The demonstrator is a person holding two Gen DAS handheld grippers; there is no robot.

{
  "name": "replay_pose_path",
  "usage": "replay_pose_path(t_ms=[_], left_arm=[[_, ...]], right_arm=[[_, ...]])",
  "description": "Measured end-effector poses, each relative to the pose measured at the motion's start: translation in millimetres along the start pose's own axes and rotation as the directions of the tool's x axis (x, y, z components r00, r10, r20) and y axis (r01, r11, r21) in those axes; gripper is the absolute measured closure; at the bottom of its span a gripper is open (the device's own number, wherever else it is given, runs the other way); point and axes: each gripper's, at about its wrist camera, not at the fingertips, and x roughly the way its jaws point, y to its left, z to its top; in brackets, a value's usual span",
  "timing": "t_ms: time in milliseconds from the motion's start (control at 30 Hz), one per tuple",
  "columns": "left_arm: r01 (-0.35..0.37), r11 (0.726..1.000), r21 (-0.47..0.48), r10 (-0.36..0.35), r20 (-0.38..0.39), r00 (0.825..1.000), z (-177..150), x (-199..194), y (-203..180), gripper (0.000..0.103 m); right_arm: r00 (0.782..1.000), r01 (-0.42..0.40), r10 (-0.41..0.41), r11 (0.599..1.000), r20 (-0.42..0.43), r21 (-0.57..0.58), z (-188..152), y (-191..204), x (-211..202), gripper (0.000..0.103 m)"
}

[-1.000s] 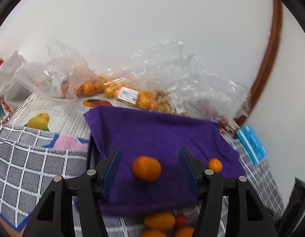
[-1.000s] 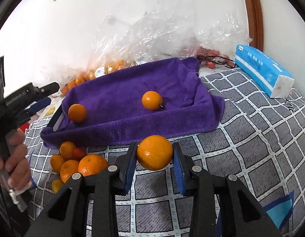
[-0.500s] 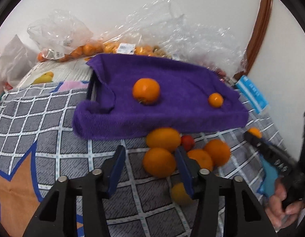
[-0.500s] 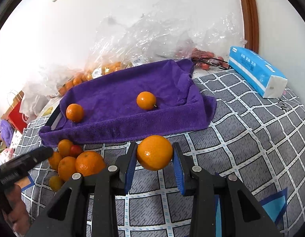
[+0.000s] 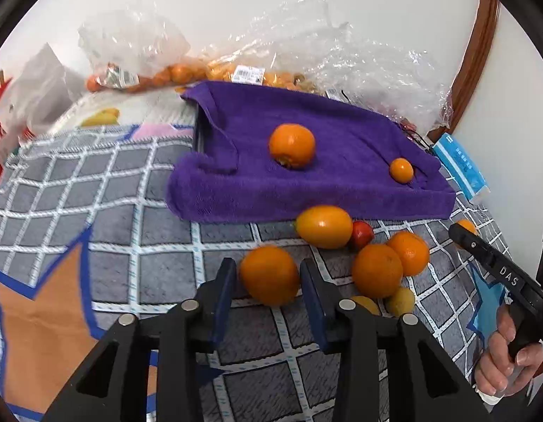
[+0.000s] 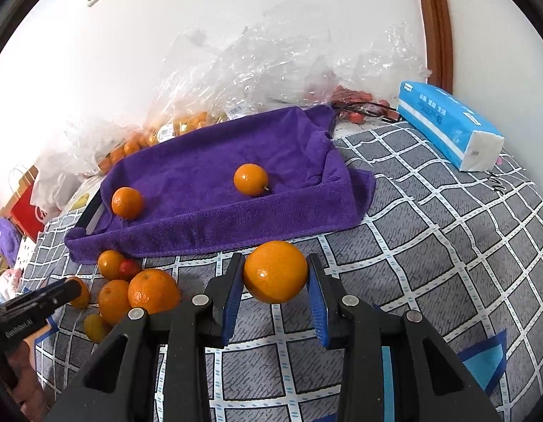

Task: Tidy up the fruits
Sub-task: 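Grasp a large orange with the right tool while the left tool grasps another orange, then lift both held oranges and carry them over the purple towel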

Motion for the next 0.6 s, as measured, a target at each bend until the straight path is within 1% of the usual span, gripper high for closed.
replay_pose_path(t_ms=[33, 100, 133, 200, 333, 433, 533, 600], left_arm=[[-0.004, 1.0, 0.004, 0.004, -0.014, 1.0, 0, 4, -2, 0.068], [0.006, 1.0, 0.001, -0.006, 0.008, 1.0, 1, 2, -3, 0.068], [0.008, 1.0, -0.003, -0.008, -0.006, 1.0, 1, 4, -4, 0.07], [0.018, 1.0, -0.016, -0.018, 0.001, 1.0, 0, 1, 1, 0.07], [0.072, 0.994, -0.087, -0.071, 0.015, 0.997, -3, -1, 15, 0.07], [0.077, 0.99, -0.121, -0.074, 0.032, 0.997, -4, -3, 19, 0.07], [0.09, 0.988, -0.124, -0.082, 0.074, 0.994, -5, -11, 20, 0.07], [0.082, 0.99, -0.114, -0.07, 0.105, 0.992, -6, -18, 18, 0.07]], right_arm=[[1.0, -0.001, 0.001, 1.0, 0.0, 0.001, 0, 0, 0, 0.068], [1.0, -0.003, 0.003, 1.0, -0.003, 0.005, 0, -1, 0, 0.068], [1.0, -0.006, 0.006, 1.0, 0.0, 0.009, 0, -2, 0, 0.068], [1.0, -0.01, 0.01, 1.0, 0.001, 0.016, 0, -3, 0, 0.068], [1.0, -0.012, 0.012, 1.0, -0.007, 0.008, 0, -1, 2, 0.068], [1.0, -0.015, 0.015, 1.0, -0.007, -0.004, 0, 2, 2, 0.068], [1.0, -0.02, 0.02, 1.0, -0.007, -0.004, 0, 2, 2, 0.068], [1.0, -0.018, 0.018, 1.0, -0.006, 0.0, 0, 2, 2, 0.068]])
